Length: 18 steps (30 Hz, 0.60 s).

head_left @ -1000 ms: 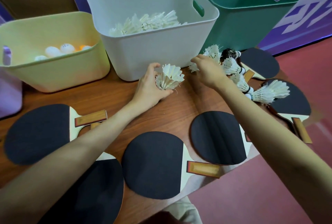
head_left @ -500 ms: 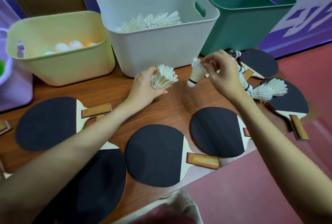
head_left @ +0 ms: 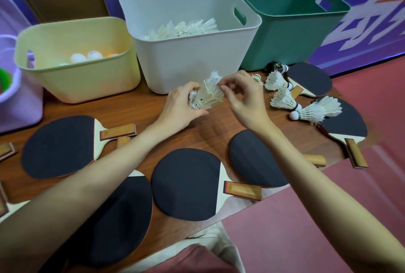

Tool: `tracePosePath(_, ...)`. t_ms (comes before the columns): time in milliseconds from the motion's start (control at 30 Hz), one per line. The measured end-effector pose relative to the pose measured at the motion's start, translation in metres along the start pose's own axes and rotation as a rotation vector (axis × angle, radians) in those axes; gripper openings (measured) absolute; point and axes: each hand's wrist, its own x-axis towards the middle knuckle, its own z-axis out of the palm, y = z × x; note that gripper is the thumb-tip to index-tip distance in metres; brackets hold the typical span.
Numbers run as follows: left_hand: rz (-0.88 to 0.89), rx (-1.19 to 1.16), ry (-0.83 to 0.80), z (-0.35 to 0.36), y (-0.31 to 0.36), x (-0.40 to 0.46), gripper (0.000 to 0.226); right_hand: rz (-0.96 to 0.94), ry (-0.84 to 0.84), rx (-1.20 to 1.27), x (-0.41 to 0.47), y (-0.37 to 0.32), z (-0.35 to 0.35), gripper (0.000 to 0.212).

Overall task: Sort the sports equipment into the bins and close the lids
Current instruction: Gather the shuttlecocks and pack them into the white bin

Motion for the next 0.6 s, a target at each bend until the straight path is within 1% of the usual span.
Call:
tracePosePath(133,-0.026,-0.017,-0.004,-0.001,-0.003,0.001,0.062,0.034,-0.114,0.052,0.001,0.004,-0.004,0.013)
tracePosePath(233,-0.074,-0.047,0.003,0.000,-0.006,0.002,0.060,0.052,-0.083,0.044,0.004,0.013,-0.014,0.019)
tracePosePath(300,-0.085,-0.057,0.001,0.000,-0.007,0.003,0.060,0.046,-0.038,-0.080,0.005,0.029,-0.019,0.018)
tracePosePath(333,-0.085,-0.062,-0.002,0.000,-0.007,0.004,0.059,0.075,-0.028,-0.164,0.007,0.040,-0.021,0.019)
tracePosePath(367,-0.089,-0.072,-0.006,0.000,-0.007,0.005,0.059,0.142,-0.042,-0.258,0.008,0.052,-0.022,0.021)
tracePosePath(433,-0.097,-0.087,-0.008,0.000,-0.008,0.006,0.059,0.339,-0.148,-0.469,0.011,0.073,-0.024,0.029)
tracePosePath(500,-0.097,-0.077,-0.001,0.000,-0.009,0.007,0.059,0.470,-0.262,-0.614,0.014,0.086,-0.024,0.037)
tracePosePath(600,-0.097,-0.062,0.002,-0.001,-0.010,0.008,0.058,0.493,-0.349,-0.682,0.020,0.097,-0.021,0.042)
